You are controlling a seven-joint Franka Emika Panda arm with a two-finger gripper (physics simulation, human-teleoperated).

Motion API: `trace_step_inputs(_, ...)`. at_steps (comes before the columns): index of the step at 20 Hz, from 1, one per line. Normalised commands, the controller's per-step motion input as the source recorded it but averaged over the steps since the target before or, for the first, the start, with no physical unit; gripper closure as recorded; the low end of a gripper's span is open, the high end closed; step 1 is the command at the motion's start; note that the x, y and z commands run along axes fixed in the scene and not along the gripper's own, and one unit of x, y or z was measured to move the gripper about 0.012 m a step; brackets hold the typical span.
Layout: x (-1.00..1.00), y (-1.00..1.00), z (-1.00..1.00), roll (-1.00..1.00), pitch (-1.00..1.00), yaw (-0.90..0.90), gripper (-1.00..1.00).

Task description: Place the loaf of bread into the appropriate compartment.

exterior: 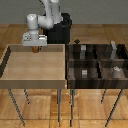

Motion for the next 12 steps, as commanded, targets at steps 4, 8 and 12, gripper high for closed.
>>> trace_step_inputs(4,0.0,0.08,0.75,0.0,0.0,0.0,1.0)
trace_step_inputs(8,0.0,1.0,0.0,0.0,0.0,0.0,1.0)
trace_step_inputs(12,0.0,1.0,0.0,0.0,0.0,0.0,1.0)
